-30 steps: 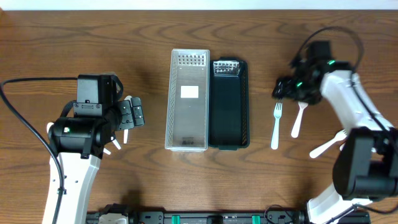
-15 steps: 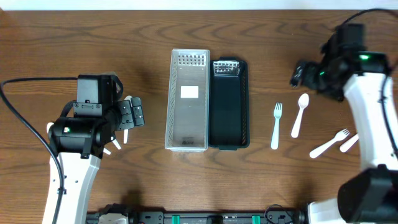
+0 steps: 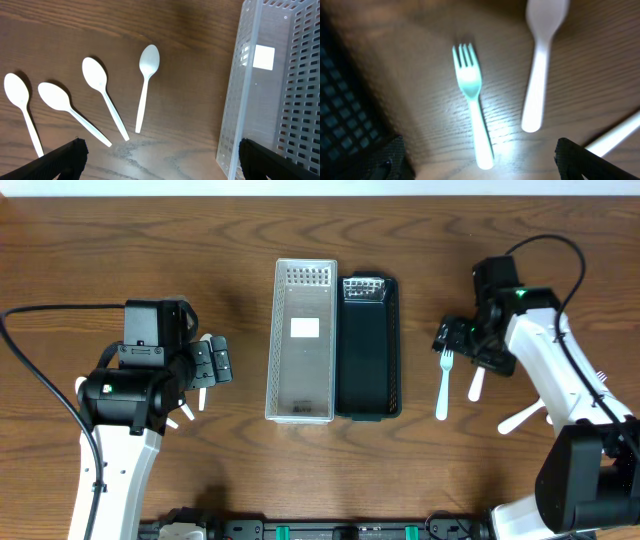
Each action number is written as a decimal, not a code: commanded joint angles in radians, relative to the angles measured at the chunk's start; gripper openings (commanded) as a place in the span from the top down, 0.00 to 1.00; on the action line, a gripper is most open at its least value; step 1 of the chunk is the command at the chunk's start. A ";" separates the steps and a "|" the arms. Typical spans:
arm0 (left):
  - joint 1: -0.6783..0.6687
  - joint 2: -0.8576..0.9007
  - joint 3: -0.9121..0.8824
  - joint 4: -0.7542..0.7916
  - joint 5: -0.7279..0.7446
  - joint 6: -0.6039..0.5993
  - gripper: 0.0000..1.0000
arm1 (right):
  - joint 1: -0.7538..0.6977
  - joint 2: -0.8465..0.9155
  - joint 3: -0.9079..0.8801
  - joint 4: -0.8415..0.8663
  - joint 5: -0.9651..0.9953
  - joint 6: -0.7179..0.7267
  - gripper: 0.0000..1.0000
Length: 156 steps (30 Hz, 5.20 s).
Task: Pack container
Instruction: 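Lower the right gripper over the light-green fork and grasp it, then carry the green fork into the black caddy and release it, then grasp the white spoon on the right with the right gripper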
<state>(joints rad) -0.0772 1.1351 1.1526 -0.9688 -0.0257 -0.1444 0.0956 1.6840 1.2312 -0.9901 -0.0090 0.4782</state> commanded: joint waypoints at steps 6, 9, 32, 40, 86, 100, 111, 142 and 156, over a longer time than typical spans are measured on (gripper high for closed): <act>0.002 -0.003 0.023 -0.003 0.000 0.013 0.02 | 0.053 -0.003 -0.120 0.074 -0.017 -0.050 0.01; 0.002 -0.003 0.023 -0.003 0.000 0.013 0.02 | 0.053 -0.003 -0.146 0.107 -0.018 -0.085 0.01; 0.002 -0.003 0.023 -0.003 0.000 0.013 0.02 | 0.057 0.019 -0.285 0.354 -0.026 -0.278 0.01; 0.002 -0.003 0.023 -0.003 0.000 0.013 0.02 | 0.057 0.090 -0.285 0.355 -0.047 -0.277 0.01; 0.002 -0.003 0.023 -0.002 0.000 0.013 0.02 | 0.058 0.053 -0.096 0.210 -0.049 -0.205 0.99; 0.002 -0.003 0.023 0.008 0.000 0.013 0.02 | 0.238 0.024 0.364 0.062 0.024 0.106 0.99; 0.002 -0.003 0.023 0.008 0.000 0.013 0.02 | 0.402 0.235 0.310 0.056 0.020 0.101 0.96; 0.002 -0.003 0.023 0.008 0.000 0.013 0.02 | -0.140 0.048 0.283 -0.190 0.153 -0.061 0.23; 0.002 -0.003 0.023 0.005 0.000 0.013 0.02 | -0.161 0.312 0.089 0.016 0.112 -0.083 0.22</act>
<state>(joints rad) -0.0772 1.1351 1.1545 -0.9619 -0.0257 -0.1444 -0.0635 1.9572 1.3254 -0.9897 0.1192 0.4271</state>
